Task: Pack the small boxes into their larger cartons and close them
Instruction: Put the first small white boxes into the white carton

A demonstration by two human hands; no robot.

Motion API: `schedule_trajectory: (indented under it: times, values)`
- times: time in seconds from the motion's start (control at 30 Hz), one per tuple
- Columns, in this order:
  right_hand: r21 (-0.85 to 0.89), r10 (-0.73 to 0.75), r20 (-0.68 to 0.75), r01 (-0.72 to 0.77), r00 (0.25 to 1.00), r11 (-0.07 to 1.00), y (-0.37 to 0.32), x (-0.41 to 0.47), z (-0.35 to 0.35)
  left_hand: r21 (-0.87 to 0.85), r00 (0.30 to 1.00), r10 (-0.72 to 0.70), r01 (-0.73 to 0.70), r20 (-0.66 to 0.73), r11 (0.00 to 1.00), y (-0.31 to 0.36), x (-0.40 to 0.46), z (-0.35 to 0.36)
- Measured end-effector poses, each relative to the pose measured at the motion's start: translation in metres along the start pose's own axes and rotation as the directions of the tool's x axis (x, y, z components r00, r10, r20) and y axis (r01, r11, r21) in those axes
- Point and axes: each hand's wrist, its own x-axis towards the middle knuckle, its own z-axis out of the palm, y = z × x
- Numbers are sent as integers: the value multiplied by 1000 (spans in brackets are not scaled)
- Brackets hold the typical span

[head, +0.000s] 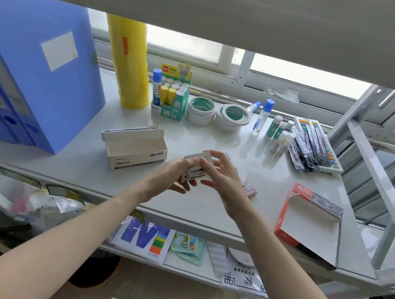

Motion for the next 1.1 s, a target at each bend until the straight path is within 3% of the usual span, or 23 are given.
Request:
schedule_trajectory:
  times: [0.1,0.17,0.27,0.33,0.53,0.73,0.87,1.0,1.1]
  values:
    - [-135,-32,106,46,994,990,-4,5,9,-7,999,4,-4,-42,1000,-4,-7,-16]
    - [-321,-108,184,164,977,933,-7,11,15,-20,998,-2,1,-64,1000,-5,-11,-27]
    - [-634,-227,342,402,912,661,-9,24,29,-28,995,-19,16,-100,999,-6,-15,-43]
    - [-699,-234,414,472,880,537,-12,33,41,-30,993,-28,25,-115,999,-7,-17,-51]
    - [-739,-204,474,513,856,436,-23,57,71,72,989,14,-3,-151,997,-16,-23,-77]
    - [-757,-247,411,480,878,443,-24,79,83,206,928,70,7,-366,978,-18,-19,-105]
    - [-767,-210,356,413,911,490,-20,92,88,521,918,206,0,-338,854,-29,-10,-124]
    - [-759,-130,391,399,911,514,-11,99,95,383,894,158,17,-420,923,-34,-7,-130]
    - [-745,-114,391,387,913,543,-9,100,95,505,839,281,-9,-466,863,-29,-1,-133]
